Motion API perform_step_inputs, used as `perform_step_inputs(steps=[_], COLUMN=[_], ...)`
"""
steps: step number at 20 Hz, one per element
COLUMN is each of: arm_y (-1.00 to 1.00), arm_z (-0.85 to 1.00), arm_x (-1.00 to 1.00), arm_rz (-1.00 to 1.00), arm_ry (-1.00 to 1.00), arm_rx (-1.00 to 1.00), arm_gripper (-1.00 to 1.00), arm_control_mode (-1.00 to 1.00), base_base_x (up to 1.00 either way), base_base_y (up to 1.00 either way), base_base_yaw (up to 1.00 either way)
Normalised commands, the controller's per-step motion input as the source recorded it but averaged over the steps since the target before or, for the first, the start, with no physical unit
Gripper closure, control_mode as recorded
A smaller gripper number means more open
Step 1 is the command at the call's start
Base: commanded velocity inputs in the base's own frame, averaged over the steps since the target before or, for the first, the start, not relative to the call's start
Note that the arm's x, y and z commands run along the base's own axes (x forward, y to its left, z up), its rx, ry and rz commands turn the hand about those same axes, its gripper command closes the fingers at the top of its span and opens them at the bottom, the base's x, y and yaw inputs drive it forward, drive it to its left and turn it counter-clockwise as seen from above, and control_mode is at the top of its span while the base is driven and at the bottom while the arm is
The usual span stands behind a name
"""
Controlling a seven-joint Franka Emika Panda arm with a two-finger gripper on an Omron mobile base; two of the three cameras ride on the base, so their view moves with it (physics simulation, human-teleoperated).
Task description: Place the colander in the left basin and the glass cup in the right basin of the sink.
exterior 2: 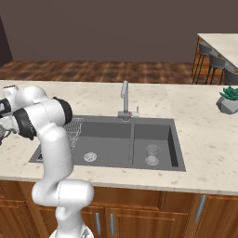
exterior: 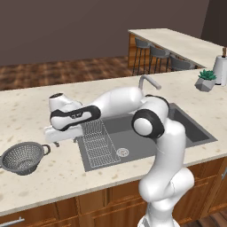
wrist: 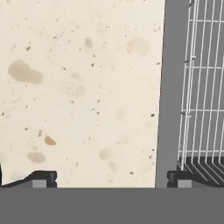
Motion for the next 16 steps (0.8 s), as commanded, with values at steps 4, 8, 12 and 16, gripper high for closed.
perform_step_inputs(steps=[4,8,12,16], arm_y=[0.22,0.36,0.36,0.35], arm_z=[0.01,0.00,-0.03,-0.04], arm_x=[0.00,0.00,0.00,0.00], arm_rz=[-0.03,-0.02,-0.02,-0.04], arm_ry=[-0.16,-0.14,-0.09,-0.02], arm_rx=[0.00,0.00,0.00,0.00], arm_gripper=[-1.00,-1.00,-1.00,-1.00], arm_control_mode=[-1.00,-1.00,-1.00,-1.00], base_base_x=[0.00,0.00,0.00,0.00], base_base_y=[0.00,0.00,0.00,0.00], base_base_yaw=[0.00,0.00,0.00,0.00])
